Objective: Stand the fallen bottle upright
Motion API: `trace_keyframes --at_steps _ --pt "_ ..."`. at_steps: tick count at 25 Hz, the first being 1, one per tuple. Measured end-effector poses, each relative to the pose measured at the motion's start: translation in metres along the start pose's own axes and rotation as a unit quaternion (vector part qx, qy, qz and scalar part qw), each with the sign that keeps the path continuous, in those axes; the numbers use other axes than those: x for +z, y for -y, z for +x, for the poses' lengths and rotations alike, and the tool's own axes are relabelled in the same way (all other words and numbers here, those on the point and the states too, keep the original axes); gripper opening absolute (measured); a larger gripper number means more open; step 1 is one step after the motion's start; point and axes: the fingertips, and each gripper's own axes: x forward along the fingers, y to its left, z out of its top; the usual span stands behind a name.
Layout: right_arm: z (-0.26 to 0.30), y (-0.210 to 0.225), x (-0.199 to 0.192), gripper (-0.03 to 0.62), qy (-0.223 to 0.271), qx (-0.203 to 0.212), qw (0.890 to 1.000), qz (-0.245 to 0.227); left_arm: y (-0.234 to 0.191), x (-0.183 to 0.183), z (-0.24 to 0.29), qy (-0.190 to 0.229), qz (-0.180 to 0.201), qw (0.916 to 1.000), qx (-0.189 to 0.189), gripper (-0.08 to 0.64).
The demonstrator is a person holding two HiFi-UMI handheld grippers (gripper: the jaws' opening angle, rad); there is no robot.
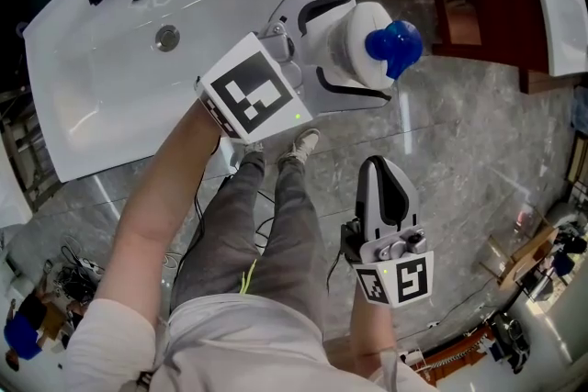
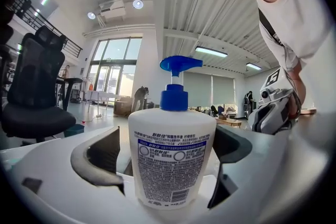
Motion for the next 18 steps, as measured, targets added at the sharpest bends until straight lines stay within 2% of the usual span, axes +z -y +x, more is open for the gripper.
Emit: trace_keyframes --at_steps 13,18 --pt "0.003 -0.012 0.001 0.046 -0.001 0.008 1.000 -0.006 0.008 0.008 -0.011 0.006 0.003 1.0000 -0.001 0.548" --pt "0.004 -0.017 0.005 0.046 0.007 0.009 1.000 -0.004 0.010 0.010 -0.019 -0.006 0.015 0.9997 0.020 0.546"
